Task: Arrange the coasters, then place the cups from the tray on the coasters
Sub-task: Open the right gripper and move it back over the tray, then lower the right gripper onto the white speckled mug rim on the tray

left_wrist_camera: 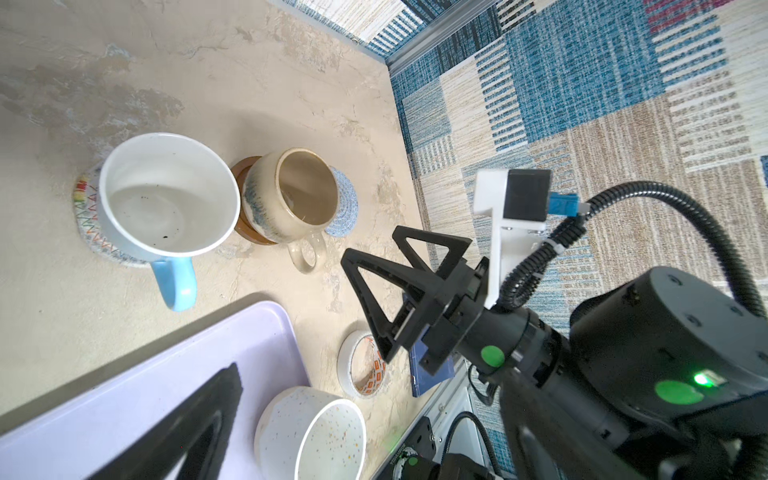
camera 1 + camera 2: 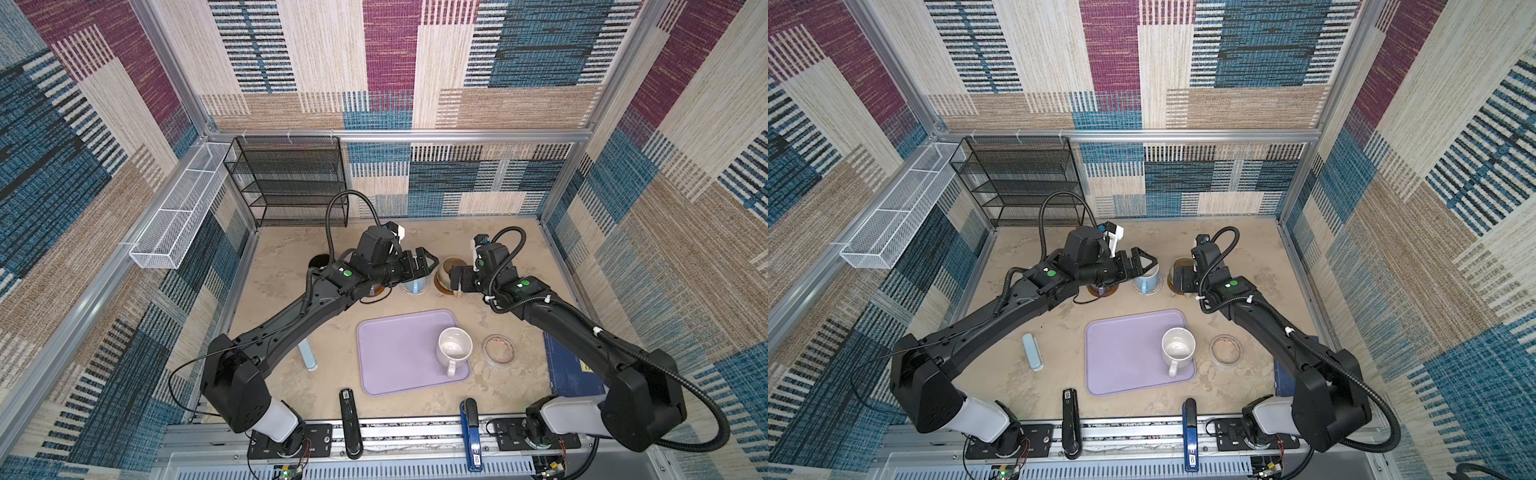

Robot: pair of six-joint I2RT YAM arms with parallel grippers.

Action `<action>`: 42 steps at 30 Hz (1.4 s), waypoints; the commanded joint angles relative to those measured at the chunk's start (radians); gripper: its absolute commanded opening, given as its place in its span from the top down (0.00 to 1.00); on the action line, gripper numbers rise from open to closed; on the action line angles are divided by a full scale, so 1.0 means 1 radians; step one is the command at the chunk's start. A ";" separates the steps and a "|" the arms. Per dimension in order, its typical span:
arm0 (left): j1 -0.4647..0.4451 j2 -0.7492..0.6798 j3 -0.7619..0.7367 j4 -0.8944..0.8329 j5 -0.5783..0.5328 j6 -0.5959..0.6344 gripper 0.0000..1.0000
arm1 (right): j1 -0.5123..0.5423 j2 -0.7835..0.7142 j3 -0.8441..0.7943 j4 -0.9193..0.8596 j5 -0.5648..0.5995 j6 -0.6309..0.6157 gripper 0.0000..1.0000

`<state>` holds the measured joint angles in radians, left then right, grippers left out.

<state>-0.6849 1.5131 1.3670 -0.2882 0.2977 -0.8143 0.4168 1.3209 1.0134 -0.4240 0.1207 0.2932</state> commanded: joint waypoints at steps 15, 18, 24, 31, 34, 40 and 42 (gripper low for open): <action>0.004 -0.174 -0.038 -0.368 0.147 0.236 0.00 | 0.045 -0.204 -0.075 -0.278 -0.273 0.075 0.00; 0.004 -0.204 -0.084 -0.397 0.122 0.238 0.00 | 0.105 -0.235 -0.103 -0.323 -0.250 0.108 0.01; 0.001 -0.267 -0.203 -0.376 0.124 0.171 0.00 | 0.193 -0.283 -0.141 -0.413 -0.223 0.211 0.02; -0.002 -0.346 -0.372 -0.318 0.116 0.090 0.00 | 0.279 -0.312 -0.195 -0.460 -0.217 0.320 0.03; -0.001 -0.371 -0.392 -0.318 0.125 0.076 0.00 | 0.315 -0.304 -0.231 -0.438 -0.243 0.346 0.06; -0.002 -0.387 -0.392 -0.343 0.117 0.076 0.00 | 0.394 -0.281 -0.260 -0.385 -0.225 0.421 0.08; -0.001 -0.381 -0.393 -0.342 0.125 0.071 0.00 | 0.416 -0.268 -0.263 -0.375 -0.213 0.443 0.09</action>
<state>-0.6876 1.1278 0.9714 -0.6334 0.4210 -0.7235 0.8116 1.0416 0.7547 -0.8494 -0.1043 0.6785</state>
